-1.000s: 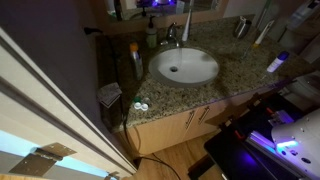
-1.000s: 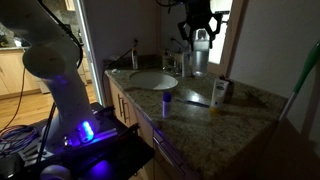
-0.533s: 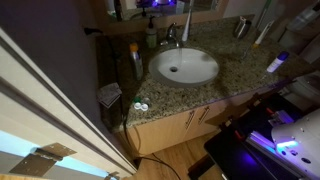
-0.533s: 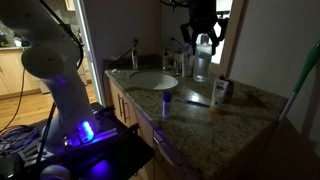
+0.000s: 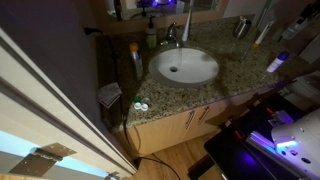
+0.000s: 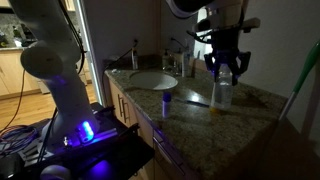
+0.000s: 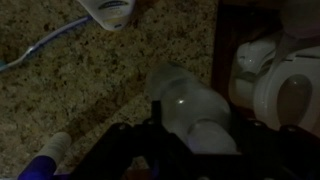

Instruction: Move the clear bottle to the right side of the counter

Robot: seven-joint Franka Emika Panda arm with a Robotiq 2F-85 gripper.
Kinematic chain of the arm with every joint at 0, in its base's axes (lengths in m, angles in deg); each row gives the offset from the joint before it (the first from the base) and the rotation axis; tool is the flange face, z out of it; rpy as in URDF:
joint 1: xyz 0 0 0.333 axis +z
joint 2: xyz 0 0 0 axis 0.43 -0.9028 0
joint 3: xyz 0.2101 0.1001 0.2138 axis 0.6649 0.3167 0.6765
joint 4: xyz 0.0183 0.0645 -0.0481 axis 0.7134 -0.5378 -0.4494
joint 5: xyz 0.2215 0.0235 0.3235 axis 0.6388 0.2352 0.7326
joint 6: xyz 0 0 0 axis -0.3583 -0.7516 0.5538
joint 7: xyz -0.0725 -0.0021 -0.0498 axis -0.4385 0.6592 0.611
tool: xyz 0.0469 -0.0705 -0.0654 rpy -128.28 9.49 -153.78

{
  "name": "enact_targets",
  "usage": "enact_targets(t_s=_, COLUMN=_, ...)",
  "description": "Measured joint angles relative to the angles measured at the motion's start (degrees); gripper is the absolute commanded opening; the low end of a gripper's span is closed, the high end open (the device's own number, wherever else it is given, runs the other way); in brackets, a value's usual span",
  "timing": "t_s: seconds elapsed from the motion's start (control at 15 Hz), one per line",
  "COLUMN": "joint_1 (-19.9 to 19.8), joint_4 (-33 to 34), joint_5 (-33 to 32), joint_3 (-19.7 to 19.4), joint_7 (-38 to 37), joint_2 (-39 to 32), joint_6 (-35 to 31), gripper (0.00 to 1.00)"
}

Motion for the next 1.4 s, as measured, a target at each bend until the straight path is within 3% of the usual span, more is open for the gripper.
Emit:
enact_targets(t_s=0.07, joint_1=0.2, joint_4=1.3, joint_5=1.4, joint_3=-0.2, joint_7=-0.1, joint_2=-2.2, joint_6=0.1, gripper=0.63)
enact_targets(t_s=0.13, joint_1=0.4, joint_4=2.3, joint_5=2.1, joint_3=-0.2, joint_7=-0.2, joint_2=-3.6, joint_6=0.2, gripper=0.38)
enact_targets(t_s=0.4, joint_1=1.5, joint_4=2.9, joint_5=1.7, joint_3=-0.9, joint_7=-0.9, joint_2=-5.0, joint_6=0.3, gripper=0.38)
enact_targets(t_s=1.0, joint_1=5.2, joint_4=5.4, joint_5=2.8, joint_3=-2.3, joint_7=-7.8, joint_2=-16.1, joint_6=-4.8, gripper=0.38)
enact_targets(t_s=1.07, joint_1=5.5, joint_4=6.1, joint_5=3.0, joint_3=-3.1, joint_7=-7.7, joint_2=-17.0, joint_6=-5.1, gripper=0.88)
enact_targets(t_s=1.13, joint_1=6.0, joint_4=6.7, joint_5=3.1, joint_3=-4.0, joint_7=-7.7, joint_2=-17.6, joint_6=-5.1, gripper=0.88)
enact_targets(t_s=1.27, joint_1=6.3, joint_4=7.2, joint_5=3.3, joint_3=-4.5, joint_7=-7.7, joint_2=-18.2, joint_6=-5.1, gripper=1.00)
enact_targets(t_s=1.4, joint_1=6.6, joint_4=7.3, joint_5=4.6, joint_3=-4.5, joint_7=-7.3, joint_2=-18.1, joint_6=-5.0, gripper=1.00)
